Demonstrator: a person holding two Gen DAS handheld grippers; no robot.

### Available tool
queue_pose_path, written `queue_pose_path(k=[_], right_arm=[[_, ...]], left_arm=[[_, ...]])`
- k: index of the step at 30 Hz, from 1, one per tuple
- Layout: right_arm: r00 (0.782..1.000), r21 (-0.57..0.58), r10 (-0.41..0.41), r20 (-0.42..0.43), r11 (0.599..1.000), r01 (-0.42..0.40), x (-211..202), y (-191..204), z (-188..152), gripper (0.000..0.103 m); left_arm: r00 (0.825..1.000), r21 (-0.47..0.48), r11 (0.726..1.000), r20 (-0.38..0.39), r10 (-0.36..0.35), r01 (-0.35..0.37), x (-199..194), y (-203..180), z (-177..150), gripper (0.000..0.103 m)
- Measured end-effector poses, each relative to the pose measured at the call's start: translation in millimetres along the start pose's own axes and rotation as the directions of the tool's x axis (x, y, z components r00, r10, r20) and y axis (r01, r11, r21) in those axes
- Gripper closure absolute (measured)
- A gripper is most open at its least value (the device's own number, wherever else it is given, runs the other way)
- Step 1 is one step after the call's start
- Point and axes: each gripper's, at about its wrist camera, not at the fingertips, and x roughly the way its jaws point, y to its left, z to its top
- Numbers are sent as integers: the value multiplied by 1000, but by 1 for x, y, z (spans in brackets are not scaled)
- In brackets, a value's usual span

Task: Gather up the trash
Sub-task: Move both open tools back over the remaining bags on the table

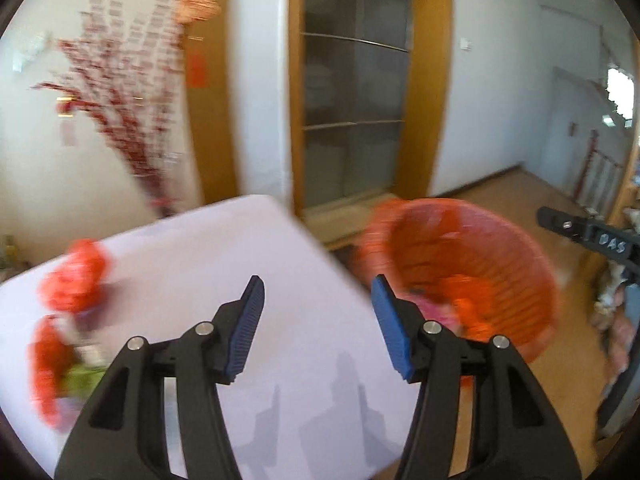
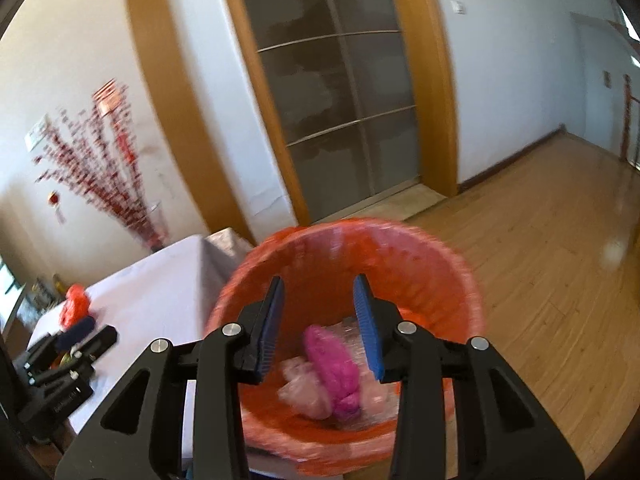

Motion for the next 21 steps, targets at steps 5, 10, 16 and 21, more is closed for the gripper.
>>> queue_pose_path(k=[5, 10, 16, 21], right_arm=[[995, -54, 93, -35, 994, -95, 9, 41, -9, 66], [980, -124, 177, -96, 974, -188, 21, 92, -24, 66], [956, -179, 248, -154, 945, -274, 27, 143, -40, 66], [933, -226, 302, -196, 912, -343, 28, 182, -50, 66]], left_arm=[[984, -88, 980, 6, 178, -176, -36, 78, -15, 48], [943, -176, 927, -75, 323, -331, -49, 157, -34, 48], [926, -222, 905, -195, 323, -362, -34, 198, -53, 50], [919, -239, 906, -275, 283, -350, -18, 209, -68, 77]])
